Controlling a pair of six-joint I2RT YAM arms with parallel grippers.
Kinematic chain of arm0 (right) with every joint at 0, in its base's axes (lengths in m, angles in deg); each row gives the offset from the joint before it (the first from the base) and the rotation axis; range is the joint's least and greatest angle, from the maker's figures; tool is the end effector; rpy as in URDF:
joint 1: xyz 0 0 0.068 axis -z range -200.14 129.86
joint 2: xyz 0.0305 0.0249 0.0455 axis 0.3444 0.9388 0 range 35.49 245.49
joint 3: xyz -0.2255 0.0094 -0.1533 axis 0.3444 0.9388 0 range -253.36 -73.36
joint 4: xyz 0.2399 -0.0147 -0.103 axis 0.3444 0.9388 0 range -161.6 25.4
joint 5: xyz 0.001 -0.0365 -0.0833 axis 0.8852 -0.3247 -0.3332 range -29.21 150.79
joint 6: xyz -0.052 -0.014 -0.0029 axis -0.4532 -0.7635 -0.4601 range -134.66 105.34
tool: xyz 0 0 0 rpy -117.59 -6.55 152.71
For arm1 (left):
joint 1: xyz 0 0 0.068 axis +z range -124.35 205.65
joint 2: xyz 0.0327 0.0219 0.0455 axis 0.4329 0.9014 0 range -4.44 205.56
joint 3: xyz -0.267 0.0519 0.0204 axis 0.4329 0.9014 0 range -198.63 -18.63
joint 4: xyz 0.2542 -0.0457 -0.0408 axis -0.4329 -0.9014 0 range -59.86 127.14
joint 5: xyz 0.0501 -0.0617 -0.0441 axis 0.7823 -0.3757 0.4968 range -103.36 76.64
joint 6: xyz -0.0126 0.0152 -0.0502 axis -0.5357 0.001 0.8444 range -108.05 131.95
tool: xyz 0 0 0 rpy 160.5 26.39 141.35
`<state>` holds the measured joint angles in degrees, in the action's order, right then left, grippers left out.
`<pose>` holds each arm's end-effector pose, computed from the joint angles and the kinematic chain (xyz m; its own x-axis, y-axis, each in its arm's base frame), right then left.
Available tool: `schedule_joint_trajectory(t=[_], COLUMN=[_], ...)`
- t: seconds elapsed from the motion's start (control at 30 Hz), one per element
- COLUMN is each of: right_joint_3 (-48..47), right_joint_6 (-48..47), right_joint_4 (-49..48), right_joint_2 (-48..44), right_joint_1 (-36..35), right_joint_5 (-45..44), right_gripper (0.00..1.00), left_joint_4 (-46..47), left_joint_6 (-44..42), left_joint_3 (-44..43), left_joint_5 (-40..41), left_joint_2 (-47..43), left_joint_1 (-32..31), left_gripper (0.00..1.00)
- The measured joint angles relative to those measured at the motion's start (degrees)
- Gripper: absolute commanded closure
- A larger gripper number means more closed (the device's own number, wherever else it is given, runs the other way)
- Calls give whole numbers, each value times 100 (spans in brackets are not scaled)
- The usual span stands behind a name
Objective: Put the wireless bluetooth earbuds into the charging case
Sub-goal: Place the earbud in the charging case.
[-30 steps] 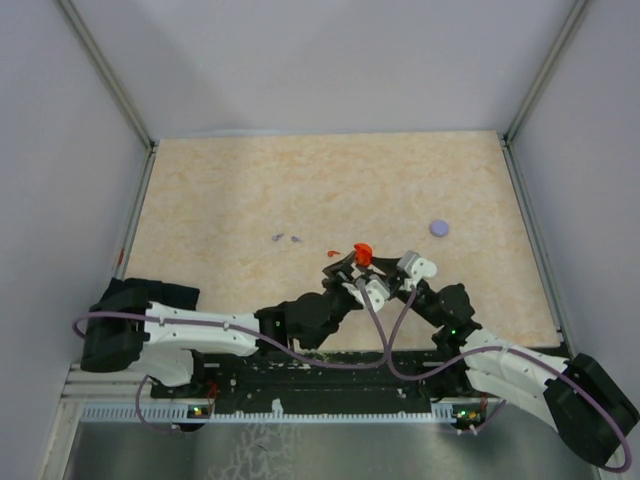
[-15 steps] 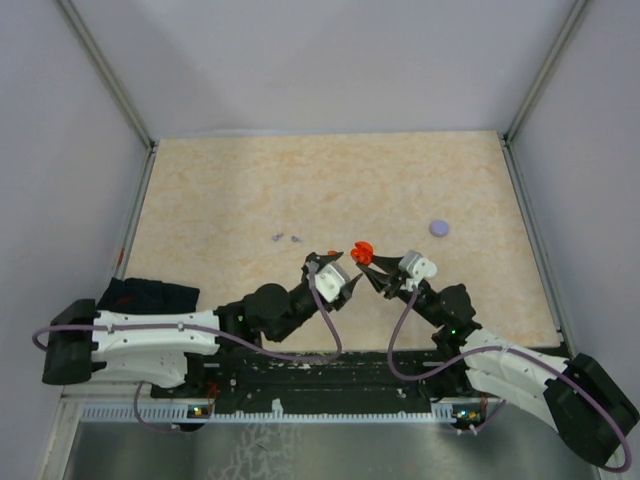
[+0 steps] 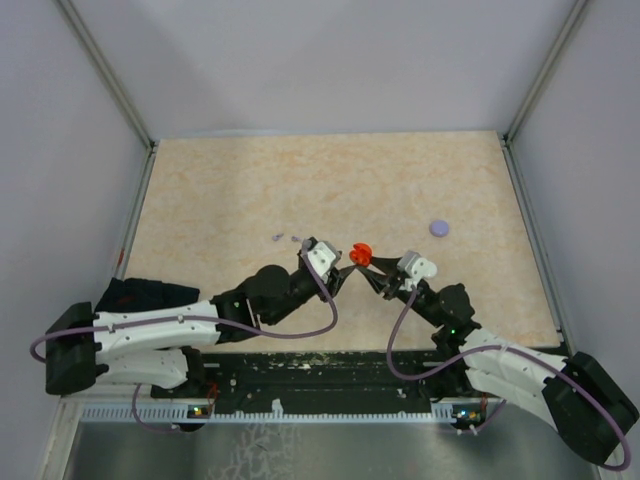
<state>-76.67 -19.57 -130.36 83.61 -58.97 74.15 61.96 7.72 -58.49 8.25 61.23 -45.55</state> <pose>0.1237 0.1101 0.2062 0.2543 0.0977 -0.9622 -0.7657 0.6281 -0.1386 0.0978 -0.2466 0.2994 0.0506 0.0642 -0.9967 0.7598 0.6452 0.0801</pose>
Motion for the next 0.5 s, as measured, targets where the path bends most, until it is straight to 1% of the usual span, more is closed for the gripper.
schedule_joint_trajectory(t=[0.2, 0.5], right_joint_3=[0, 0], right_joint_6=[2, 2], right_joint_4=[-4, -7], right_joint_2=[2, 2], right_joint_1=[0, 0], right_joint_5=[22, 26], right_gripper=[100, 100], left_joint_4=[-262, -339], left_joint_6=[37, 37], left_joint_3=[-173, -444], left_joint_5=[31, 214], left_joint_2=[374, 555], left_joint_1=[7, 22], left_gripper=[51, 51])
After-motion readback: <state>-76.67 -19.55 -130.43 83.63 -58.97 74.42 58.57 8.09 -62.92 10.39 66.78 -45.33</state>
